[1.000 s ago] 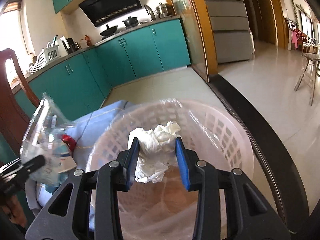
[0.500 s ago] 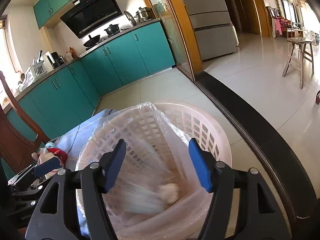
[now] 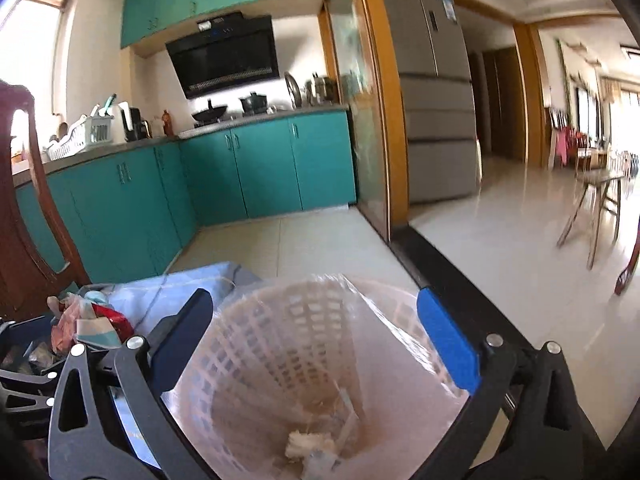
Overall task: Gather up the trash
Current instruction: 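Grasp the striped paper cup with the right tool while the left tool grasps the blue cloth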
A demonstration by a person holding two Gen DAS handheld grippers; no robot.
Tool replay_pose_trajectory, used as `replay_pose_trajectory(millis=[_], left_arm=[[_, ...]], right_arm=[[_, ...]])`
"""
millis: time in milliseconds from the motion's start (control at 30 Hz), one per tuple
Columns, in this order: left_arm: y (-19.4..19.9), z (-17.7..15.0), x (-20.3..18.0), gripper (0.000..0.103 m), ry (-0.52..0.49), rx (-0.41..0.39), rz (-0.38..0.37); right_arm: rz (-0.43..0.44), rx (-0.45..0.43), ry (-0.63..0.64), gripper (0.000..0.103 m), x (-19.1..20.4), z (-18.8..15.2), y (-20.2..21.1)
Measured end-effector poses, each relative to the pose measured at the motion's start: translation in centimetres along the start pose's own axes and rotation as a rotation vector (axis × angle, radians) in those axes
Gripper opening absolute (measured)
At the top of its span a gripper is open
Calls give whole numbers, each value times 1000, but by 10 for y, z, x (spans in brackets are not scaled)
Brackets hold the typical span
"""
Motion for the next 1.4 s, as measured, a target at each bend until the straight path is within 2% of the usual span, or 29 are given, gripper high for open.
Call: replay_pose_trajectory(millis=[133,167,233,400,467,600,633,733,800,833,900,967,1033,1100,1167,1300,1367,1400], left_arm=[[2,-9,25,95,15,6,63],[0,-12,33,95,23,13,73],[-1,-15,44,95,36,24,82],[-7,-30,66,95,64,59,97],[-9,-34,72,95,71,70,95],[-13,-41,83,95,86,90,95],[-14,-43,85,95,88,96,94],[-17,-51,100,95,109,125,95],[-21,-60,116,95,133,152,99],[-23,-67,126,95,153,170,93],[-26,-74,137,91,178,194,86],[-29,-80,147,88,197,221,84],[-31,-85,154,86,206,240,82],[-35,-93,160,86,208,266,85],[-40,-99,161,86,202,291,84],[-47,-105,155,86,191,335,54],[-51,-106,149,86,177,348,43],[-53,-105,146,86,168,353,35]], right_arm=[[-14,-102,-29,100,10,5,8],[-9,-85,-26,100,11,5,5],[13,15,4,100,17,4,-9],[49,72,-1,100,32,-6,-23],[54,92,11,91,40,-9,-27],[46,144,45,62,53,-21,-36],[57,161,45,52,57,-23,-40],[120,237,44,36,79,-22,-59],[177,315,76,36,102,-20,-76],[241,378,106,36,123,-20,-88],[318,426,140,37,148,-19,-102],[366,454,173,46,173,-22,-116],[430,458,149,65,189,-36,-127],[493,494,105,70,197,-51,-133],[555,565,75,75,212,-70,-142],[552,588,130,79,228,-87,-153],[561,603,135,79,230,-92,-155],[561,610,141,75,229,-94,-155]])
Point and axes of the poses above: each gripper's, at about its wrist camera, not at the fingertips, and y roughly against the way its jaws point, x to its left, z to its top, the point moved 6 cm from there along -y, roughly the way its jaws point, and after that the axes turned 10 degrees about z, right-handed, at the moved point
